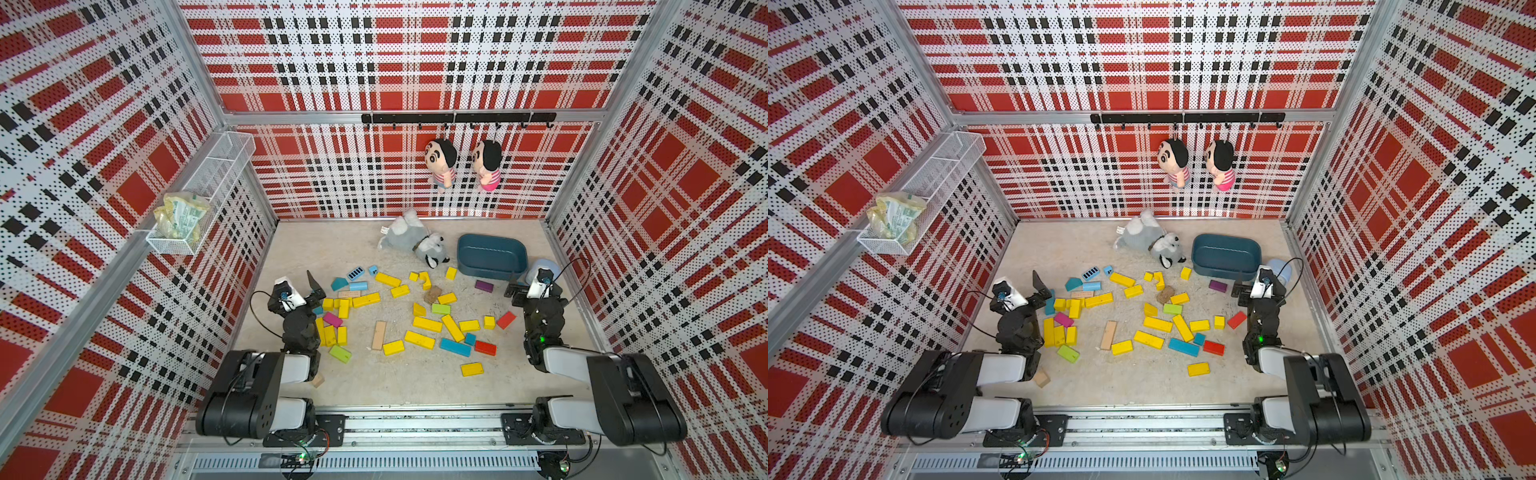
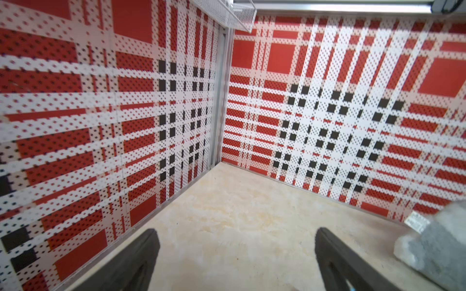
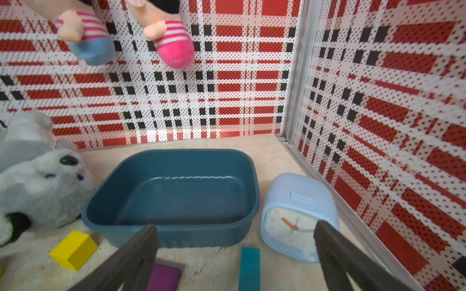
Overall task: Pick out the yellow building blocks
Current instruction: Pick up the building block from the center of the board.
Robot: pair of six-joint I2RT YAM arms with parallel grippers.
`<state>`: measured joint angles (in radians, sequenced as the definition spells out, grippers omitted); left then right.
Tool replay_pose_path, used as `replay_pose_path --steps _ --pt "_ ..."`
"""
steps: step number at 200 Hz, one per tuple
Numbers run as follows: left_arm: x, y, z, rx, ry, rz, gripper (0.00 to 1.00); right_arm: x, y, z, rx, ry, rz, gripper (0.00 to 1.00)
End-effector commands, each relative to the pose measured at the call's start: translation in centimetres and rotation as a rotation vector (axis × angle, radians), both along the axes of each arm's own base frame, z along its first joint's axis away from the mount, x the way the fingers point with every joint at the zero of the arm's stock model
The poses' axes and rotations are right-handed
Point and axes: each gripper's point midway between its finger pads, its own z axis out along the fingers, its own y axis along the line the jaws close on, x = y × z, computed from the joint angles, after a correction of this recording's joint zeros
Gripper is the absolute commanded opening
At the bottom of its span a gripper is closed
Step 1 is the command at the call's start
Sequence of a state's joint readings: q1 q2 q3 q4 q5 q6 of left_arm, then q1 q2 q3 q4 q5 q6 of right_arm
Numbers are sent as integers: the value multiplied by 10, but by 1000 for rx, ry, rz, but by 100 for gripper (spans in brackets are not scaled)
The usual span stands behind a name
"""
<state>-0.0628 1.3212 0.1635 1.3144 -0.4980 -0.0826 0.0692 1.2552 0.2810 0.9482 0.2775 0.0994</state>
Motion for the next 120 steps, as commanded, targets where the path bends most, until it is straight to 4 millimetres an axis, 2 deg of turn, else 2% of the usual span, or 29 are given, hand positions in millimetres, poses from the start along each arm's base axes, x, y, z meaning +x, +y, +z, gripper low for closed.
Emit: replay_pose_path --steps 1,22,32,44,62,80,89,105,120 --pt "1 13 -2 -86 38 72 98 6 -4 -5 85 149 -44 100" --pt "12 4 0 -186 79 14 98 18 24 -10 122 273 100 100" --pt "16 -4 -1 -238 98 -35 98 20 35 -12 150 311 131 100" --pt "21 -16 -4 -304 112 -100 98 20 57 -9 140 336 191 100" --pt "25 -43 -11 -350 150 -183 98 18 105 -9 54 386 333 100" --pt "28 -77 -12 -353 174 -264 98 12 153 -16 -45 442 505 100" --pt "28 -100 -12 -347 188 -319 98 5 179 -22 -126 452 614 97" --pt "27 -120 -16 -348 205 -358 98 -14 224 -35 -283 461 818 95" --pt "26 -136 -20 -354 221 -392 98 -31 255 -52 -404 499 978 94"
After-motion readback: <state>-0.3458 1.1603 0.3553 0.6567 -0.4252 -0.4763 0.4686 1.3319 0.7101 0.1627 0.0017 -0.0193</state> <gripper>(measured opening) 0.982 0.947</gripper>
